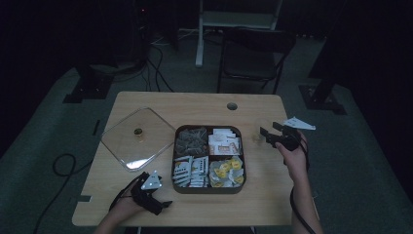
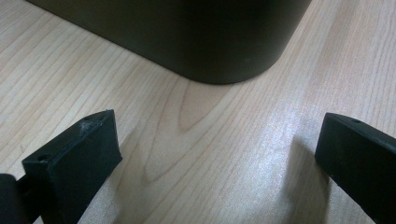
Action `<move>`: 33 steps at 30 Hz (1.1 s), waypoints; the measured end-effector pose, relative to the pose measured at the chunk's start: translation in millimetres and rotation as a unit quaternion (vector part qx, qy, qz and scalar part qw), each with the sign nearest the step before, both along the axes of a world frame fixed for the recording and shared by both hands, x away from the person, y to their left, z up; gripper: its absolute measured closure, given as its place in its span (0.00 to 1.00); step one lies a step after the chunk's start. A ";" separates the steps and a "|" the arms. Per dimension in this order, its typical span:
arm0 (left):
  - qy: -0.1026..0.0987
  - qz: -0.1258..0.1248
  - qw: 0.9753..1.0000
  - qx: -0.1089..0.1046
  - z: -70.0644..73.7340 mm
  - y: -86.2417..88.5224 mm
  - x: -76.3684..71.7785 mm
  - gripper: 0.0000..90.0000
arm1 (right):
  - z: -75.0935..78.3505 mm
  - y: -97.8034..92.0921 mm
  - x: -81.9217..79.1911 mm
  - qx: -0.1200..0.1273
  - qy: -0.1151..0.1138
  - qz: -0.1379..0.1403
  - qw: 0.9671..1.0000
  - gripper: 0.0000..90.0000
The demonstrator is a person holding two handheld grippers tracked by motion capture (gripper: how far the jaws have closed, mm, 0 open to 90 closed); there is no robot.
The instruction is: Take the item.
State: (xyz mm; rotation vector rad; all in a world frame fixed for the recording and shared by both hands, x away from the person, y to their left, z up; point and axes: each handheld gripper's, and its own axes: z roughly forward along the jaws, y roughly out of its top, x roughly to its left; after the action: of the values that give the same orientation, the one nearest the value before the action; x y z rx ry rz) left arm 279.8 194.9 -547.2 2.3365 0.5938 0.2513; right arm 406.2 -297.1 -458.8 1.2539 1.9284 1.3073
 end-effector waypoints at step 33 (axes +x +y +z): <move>0.000 0.000 1.000 0.000 0.0 0.0 -0.1 0.00 | -29.4 14.5 -46.8 0.011 0.002 0.086 0.996 0.24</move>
State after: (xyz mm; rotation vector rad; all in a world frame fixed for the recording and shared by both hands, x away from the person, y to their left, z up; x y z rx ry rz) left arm 279.7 194.9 -547.2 2.3375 0.5939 0.2509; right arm 359.4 -282.6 -488.2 1.1217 2.0686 1.4138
